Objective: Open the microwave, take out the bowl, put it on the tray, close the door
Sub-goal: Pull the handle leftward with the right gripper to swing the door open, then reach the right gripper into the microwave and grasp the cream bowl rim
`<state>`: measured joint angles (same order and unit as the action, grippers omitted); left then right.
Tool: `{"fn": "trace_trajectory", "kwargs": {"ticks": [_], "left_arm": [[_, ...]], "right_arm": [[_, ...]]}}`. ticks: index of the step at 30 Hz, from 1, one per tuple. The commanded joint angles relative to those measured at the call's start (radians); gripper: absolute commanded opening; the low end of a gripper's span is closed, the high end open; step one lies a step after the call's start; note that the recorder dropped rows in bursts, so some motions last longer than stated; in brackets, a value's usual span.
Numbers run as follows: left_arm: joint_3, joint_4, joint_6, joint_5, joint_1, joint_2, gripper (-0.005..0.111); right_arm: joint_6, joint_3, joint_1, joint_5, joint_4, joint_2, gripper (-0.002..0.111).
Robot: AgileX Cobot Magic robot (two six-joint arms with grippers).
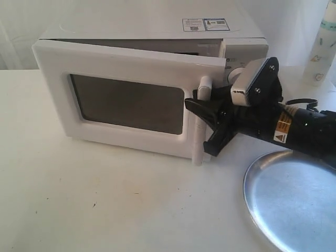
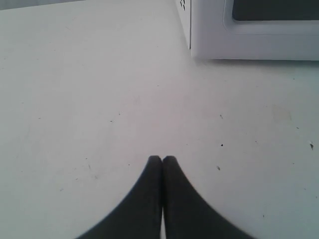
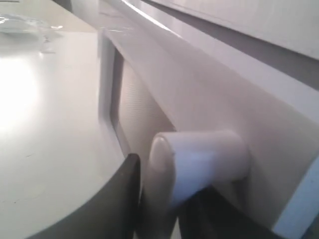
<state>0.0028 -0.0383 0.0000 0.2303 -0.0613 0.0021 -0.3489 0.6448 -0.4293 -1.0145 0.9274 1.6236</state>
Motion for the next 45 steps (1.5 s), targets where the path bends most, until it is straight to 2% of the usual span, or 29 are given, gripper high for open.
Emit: {"fn": "trace_trajectory", "kwargs": {"ticks": [1, 6, 7, 8, 9, 10, 11, 13, 14, 16, 19, 21, 24, 29, 31, 34, 37, 40, 42, 45], "left_arm": [[-0.003, -0.006, 0.000, 0.002, 0.006, -0.002, 0.000], [-0.003, -0.006, 0.000, 0.002, 0.006, -0.002, 0.000], [-0.003, -0.006, 0.000, 0.002, 0.006, -0.002, 0.000], [-0.003, -0.006, 0.000, 0.002, 0.006, -0.002, 0.000], [-0.003, -0.006, 0.000, 0.002, 0.006, -0.002, 0.000], [-0.003, -0.006, 0.000, 0.002, 0.006, -0.002, 0.000], [-0.003, -0.006, 0.000, 0.002, 0.006, -0.002, 0.000], [-0.003, -0.006, 0.000, 0.002, 0.006, -0.002, 0.000], [-0.003, -0.006, 0.000, 0.002, 0.006, -0.002, 0.000], [-0.003, -0.006, 0.000, 0.002, 0.006, -0.002, 0.000], [-0.003, -0.006, 0.000, 0.002, 0.006, -0.002, 0.000], [-0.003, -0.006, 0.000, 0.002, 0.006, -0.002, 0.000], [-0.003, -0.006, 0.000, 0.002, 0.006, -0.002, 0.000], [-0.003, -0.006, 0.000, 0.002, 0.006, -0.002, 0.000], [-0.003, -0.006, 0.000, 0.002, 0.006, -0.002, 0.000], [-0.003, -0.006, 0.000, 0.002, 0.006, -0.002, 0.000], [-0.003, -0.006, 0.000, 0.002, 0.006, -0.002, 0.000], [-0.003, -0.006, 0.000, 0.002, 0.006, -0.002, 0.000], [-0.003, -0.006, 0.000, 0.002, 0.006, -0.002, 0.000], [-0.003, -0.006, 0.000, 0.002, 0.006, -0.002, 0.000]], "right_arm": [[0.027, 0.031, -0.041, -0.207, 0.117, -0.039, 0.000], [-0.049, 0.031, -0.041, -0.207, 0.153, -0.039, 0.000], [-0.077, 0.031, -0.041, -0.207, 0.153, -0.039, 0.004], [-0.077, 0.031, -0.041, -0.207, 0.155, -0.039, 0.008], [-0.075, 0.031, -0.041, -0.207, 0.175, -0.039, 0.019], [-0.075, 0.031, -0.041, -0.207, 0.189, -0.039, 0.025], [-0.075, 0.031, -0.041, -0.207, 0.222, -0.039, 0.039], [-0.075, 0.031, -0.039, -0.207, 0.289, -0.039, 0.051], [-0.073, 0.031, -0.035, -0.207, 0.313, -0.042, 0.051], [-0.085, 0.031, -0.018, -0.019, 0.369, -0.077, 0.051], [-0.317, 0.031, -0.006, 0.233, 0.484, -0.179, 0.051], [-0.519, 0.031, -0.006, 0.305, 0.781, -0.279, 0.051], [-0.750, 0.008, -0.006, 0.279, 0.817, -0.425, 0.050], [-0.683, -0.005, -0.006, 0.047, 0.817, -0.546, 0.029], [-0.580, -0.004, -0.006, 0.052, 0.817, -0.579, 0.019], [-0.504, -0.004, -0.006, 0.251, 0.662, -0.617, 0.000], [-0.363, -0.004, -0.006, 0.606, 0.305, -0.604, 0.000], [-0.015, 0.006, -0.006, 0.796, -0.107, -0.539, 0.000], [0.202, 0.006, -0.006, 0.753, -0.311, -0.479, 0.000], [0.273, 0.006, -0.006, 0.584, -0.390, -0.355, 0.000]]}}
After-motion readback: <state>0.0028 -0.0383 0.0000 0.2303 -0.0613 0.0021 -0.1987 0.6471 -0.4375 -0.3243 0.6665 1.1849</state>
